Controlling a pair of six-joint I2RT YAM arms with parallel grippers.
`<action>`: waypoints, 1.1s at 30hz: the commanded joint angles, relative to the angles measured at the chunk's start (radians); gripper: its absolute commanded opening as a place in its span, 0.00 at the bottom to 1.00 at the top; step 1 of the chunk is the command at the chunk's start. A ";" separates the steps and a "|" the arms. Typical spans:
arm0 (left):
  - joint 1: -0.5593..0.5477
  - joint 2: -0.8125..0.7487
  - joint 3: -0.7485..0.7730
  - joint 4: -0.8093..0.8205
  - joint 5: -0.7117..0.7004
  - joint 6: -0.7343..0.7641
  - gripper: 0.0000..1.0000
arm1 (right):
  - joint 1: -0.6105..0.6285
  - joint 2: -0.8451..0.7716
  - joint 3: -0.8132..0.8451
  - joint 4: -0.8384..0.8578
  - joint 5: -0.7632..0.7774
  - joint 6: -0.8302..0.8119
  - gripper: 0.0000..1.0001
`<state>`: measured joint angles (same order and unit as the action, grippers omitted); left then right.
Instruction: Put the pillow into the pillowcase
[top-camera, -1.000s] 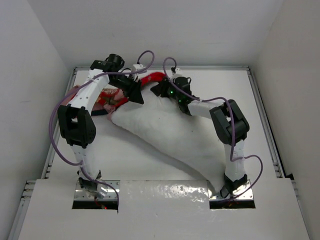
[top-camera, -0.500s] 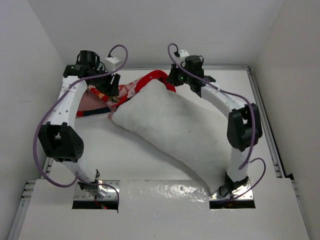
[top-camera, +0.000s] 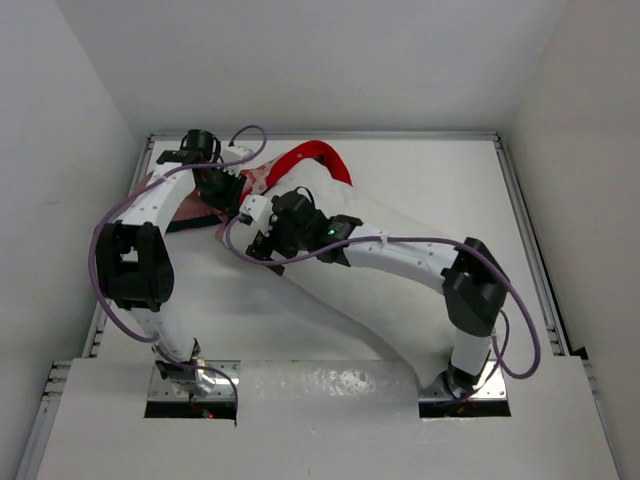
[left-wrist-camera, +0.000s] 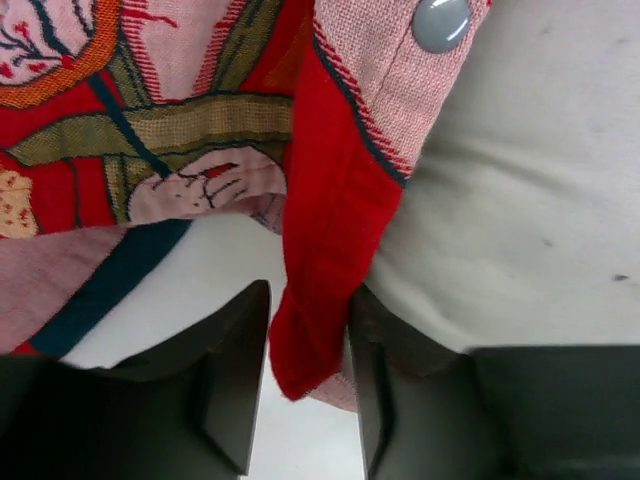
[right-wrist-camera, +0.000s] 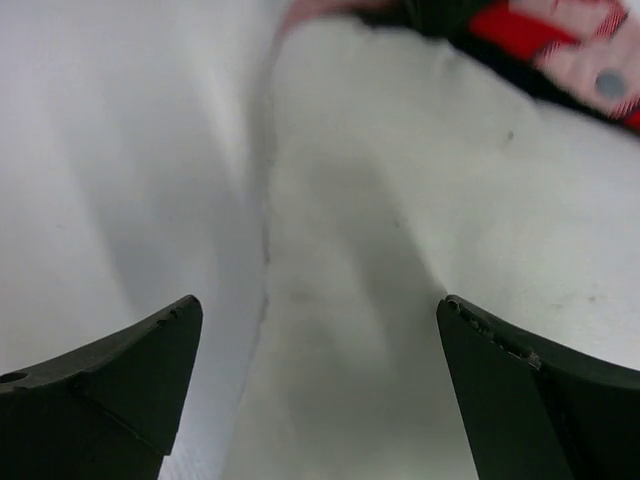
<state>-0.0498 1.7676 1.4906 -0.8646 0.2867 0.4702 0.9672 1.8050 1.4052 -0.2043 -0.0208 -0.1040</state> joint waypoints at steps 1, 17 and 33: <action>0.001 -0.039 -0.019 0.087 -0.050 -0.005 0.34 | -0.035 0.091 0.041 0.020 0.194 -0.011 0.99; 0.050 -0.233 0.149 -0.237 0.150 0.131 0.00 | -0.251 0.274 0.249 0.164 0.061 0.476 0.00; -0.128 -0.323 0.119 -0.150 0.250 0.156 0.00 | -0.236 0.255 0.271 0.586 0.202 0.642 0.00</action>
<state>-0.1184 1.5082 1.6138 -1.0439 0.4389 0.6083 0.7113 2.0758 1.6104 0.2070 0.1150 0.4942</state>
